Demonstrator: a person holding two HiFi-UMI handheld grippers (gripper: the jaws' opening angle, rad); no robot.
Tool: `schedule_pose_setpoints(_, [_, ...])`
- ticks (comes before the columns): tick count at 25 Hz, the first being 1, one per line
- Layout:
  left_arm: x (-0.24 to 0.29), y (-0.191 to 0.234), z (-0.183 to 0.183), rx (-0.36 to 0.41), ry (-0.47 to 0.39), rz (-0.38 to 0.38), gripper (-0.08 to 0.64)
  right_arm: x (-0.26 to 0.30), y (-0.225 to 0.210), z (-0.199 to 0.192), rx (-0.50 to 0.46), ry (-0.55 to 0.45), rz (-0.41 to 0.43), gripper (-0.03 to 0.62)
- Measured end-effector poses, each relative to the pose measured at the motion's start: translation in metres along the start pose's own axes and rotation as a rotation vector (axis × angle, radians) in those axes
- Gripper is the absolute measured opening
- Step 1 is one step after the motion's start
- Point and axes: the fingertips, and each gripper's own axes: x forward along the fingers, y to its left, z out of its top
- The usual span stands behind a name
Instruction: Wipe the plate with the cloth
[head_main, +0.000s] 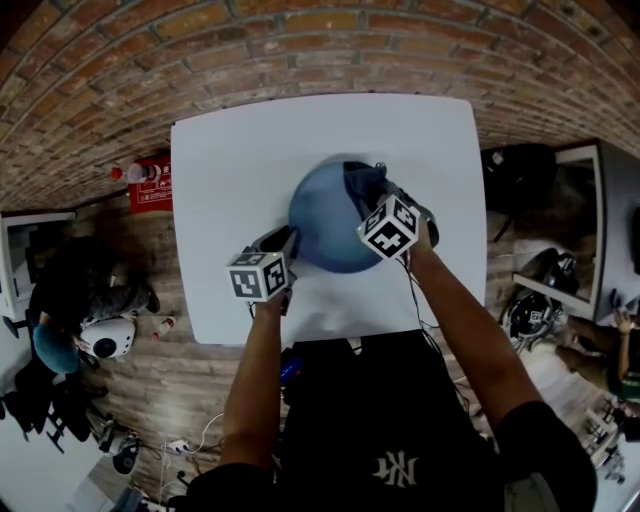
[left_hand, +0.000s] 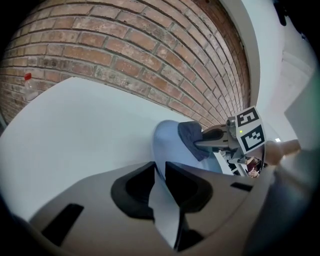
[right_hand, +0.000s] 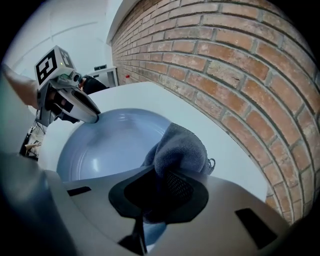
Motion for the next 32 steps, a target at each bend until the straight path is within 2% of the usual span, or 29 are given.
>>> schedule_pose_setpoints(4, [0.001,0.0,0.0,0.002,0.0,0.001,0.067,-0.004,-0.012,-0.014,0.009,0.026,-0.019,0.066])
schedule_pose_setpoints(10, [0.0,-0.001,0.0,0.001,-0.001,0.007,0.067,-0.01,-0.014,-0.015,0.016,0.011,-0.039,0.067])
schedule_pose_setpoints(12, [0.0,-0.001,0.0,0.001,0.0,0.01,0.067,-0.018,-0.013,-0.005,0.021,-0.027,-0.051,0.066])
schedule_pose_setpoints(15, [-0.001,-0.001,0.001,0.001,-0.004,0.014,0.067,-0.036,-0.005,0.026,0.046,-0.147,-0.039,0.066])
schedule_pose_setpoints(18, [-0.001,0.0,0.001,-0.005,-0.008,0.016,0.067,-0.049,0.018,0.056,0.056,-0.253,0.027,0.066])
schedule_pose_setpoints(21, [0.0,-0.001,0.0,-0.007,-0.011,0.014,0.067,-0.047,0.049,0.074,0.072,-0.304,0.124,0.066])
schedule_pose_setpoints(26, [-0.001,-0.001,0.0,-0.018,-0.016,0.017,0.067,-0.023,0.096,0.079,0.118,-0.282,0.271,0.066])
schedule_pose_setpoints(32, [0.0,-0.002,0.001,-0.016,-0.018,0.019,0.067,0.0,0.124,0.074,0.104,-0.22,0.343,0.066])
